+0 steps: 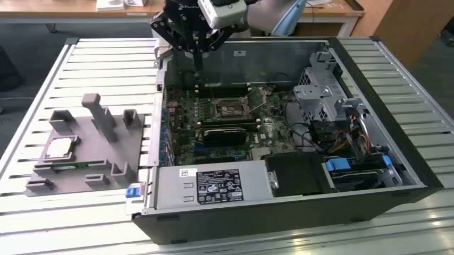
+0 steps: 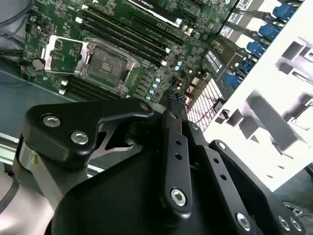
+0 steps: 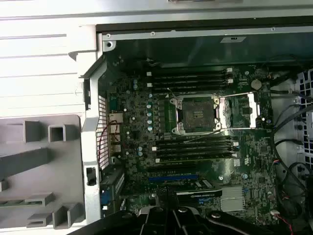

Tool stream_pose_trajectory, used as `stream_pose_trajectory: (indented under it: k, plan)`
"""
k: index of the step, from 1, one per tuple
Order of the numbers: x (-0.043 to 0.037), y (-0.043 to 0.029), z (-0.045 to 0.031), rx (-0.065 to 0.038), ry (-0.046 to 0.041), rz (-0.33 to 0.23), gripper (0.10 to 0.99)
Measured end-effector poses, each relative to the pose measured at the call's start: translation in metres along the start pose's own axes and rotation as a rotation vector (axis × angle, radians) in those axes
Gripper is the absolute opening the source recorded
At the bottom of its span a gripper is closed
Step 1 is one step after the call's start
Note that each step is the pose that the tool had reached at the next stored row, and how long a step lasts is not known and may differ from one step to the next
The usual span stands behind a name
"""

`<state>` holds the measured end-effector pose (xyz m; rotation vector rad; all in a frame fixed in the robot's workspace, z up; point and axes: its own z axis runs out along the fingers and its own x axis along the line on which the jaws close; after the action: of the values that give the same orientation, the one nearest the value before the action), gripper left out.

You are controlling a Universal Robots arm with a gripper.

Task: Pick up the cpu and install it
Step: 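Reach for the cpu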

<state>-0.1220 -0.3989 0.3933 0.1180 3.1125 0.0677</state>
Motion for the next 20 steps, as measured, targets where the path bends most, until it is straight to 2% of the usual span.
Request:
stream_pose_trajectory:
  k: [10,16,20]
  plan:
    - [0.0009,-0.0001,-0.0001,-0.002,0.0002,0.0,0.106]
    - [0.0139,-0.0011,-0.0004,-0.005,0.0003,0.0,0.106]
    - [0.0146,-0.0011,-0.0004,-0.006,0.0004,0.0,0.106]
